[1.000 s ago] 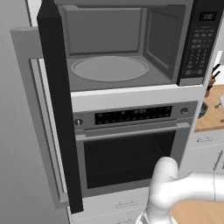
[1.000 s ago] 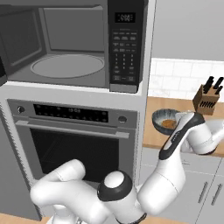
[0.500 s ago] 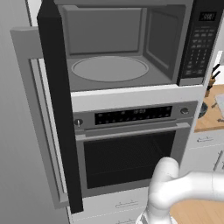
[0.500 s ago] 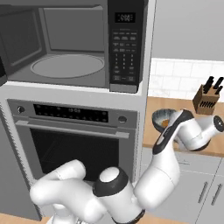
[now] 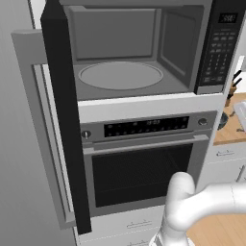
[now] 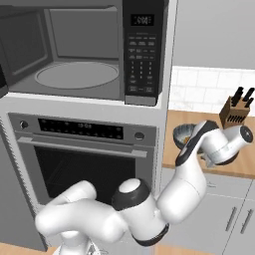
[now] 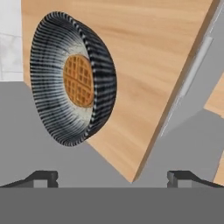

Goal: Open the microwave, place the bowl with waffle inside the microwave, then close the microwave door and turn it on.

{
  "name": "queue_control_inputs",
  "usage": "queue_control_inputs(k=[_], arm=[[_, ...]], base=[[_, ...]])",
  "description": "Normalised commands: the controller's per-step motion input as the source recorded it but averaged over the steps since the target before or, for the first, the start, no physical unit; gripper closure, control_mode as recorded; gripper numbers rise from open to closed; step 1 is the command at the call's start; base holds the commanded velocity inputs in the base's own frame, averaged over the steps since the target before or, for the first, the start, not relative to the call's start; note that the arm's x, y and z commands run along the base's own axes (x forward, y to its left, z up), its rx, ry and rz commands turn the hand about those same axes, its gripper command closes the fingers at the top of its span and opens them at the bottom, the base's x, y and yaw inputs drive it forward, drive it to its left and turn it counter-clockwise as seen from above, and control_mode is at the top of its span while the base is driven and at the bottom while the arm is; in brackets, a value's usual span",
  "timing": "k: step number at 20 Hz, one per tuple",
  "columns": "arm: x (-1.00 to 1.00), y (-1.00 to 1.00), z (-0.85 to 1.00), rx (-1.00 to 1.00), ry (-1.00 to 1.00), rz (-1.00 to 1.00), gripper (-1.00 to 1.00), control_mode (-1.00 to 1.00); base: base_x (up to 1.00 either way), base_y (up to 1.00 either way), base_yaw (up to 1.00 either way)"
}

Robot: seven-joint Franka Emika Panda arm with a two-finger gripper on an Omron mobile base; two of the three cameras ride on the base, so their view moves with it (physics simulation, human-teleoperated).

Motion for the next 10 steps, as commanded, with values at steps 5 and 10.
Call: queue_control_inputs(k=[5, 10], arm=[[0.20, -0.08, -0.23, 0.00, 0.05, 0.00, -1.00, -1.00], [0.11, 0.00, -0.29, 0.00, 0.03, 0.00, -1.00, -1.00]], base=[[0.00, 0.00, 0.00], [0.00, 0.00, 0.00]])
